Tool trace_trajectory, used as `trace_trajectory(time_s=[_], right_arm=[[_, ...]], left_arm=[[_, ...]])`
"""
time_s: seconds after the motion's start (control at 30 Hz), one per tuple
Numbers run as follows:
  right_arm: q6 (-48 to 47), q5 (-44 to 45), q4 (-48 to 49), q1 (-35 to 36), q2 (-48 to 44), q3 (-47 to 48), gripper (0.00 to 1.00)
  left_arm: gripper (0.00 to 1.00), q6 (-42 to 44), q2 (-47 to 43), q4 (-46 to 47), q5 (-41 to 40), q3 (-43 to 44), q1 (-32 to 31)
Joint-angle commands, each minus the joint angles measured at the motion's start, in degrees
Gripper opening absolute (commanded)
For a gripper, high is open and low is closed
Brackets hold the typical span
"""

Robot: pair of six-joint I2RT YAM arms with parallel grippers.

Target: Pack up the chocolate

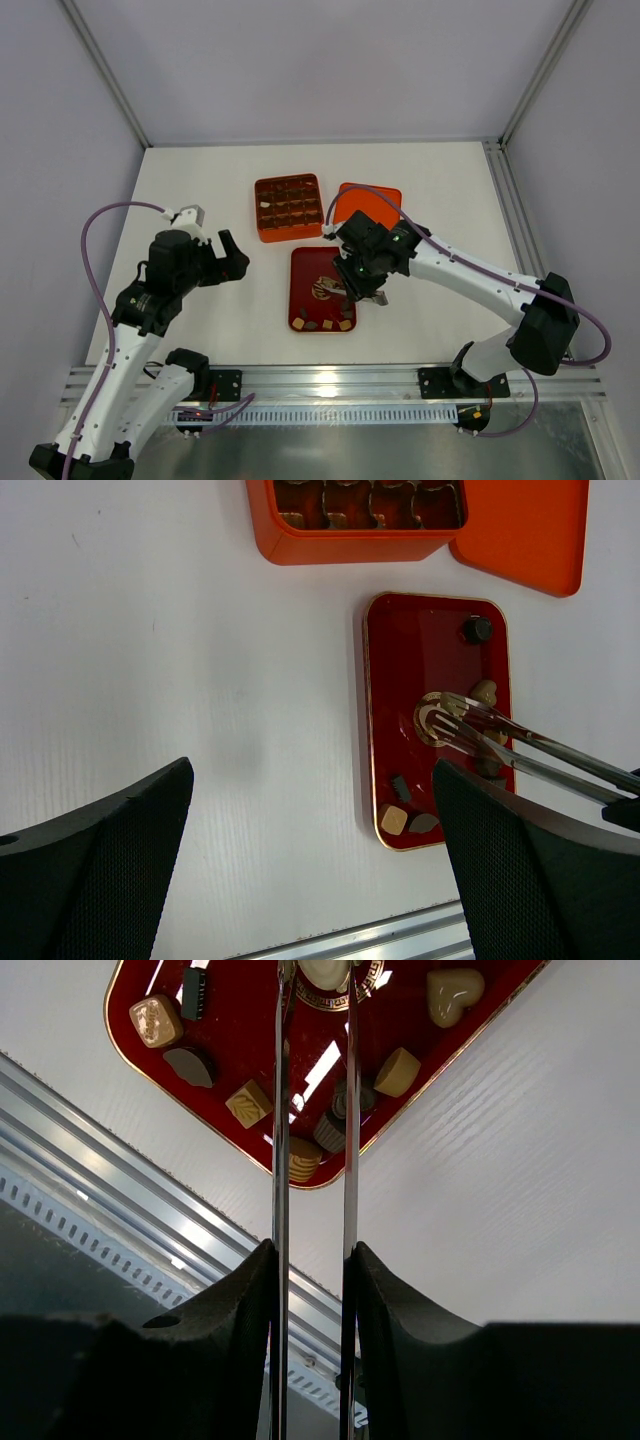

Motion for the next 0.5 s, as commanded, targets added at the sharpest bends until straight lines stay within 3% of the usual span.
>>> trace_trajectory(time_s=[0.0,0.47], right_arm=[[-0.38,-0.45,1.59,-0.05,0.19,1.42,0.38],[-0.38,0.60,1.68,-0.58,0.19,4.75,0.37]], left_arm=[[1.00,-0.59,-0.72,1.24,-0.64,-0.11,-0.10],[1.00,-0.68,-0.72,1.33,-0.56,-0.11,-0.10]])
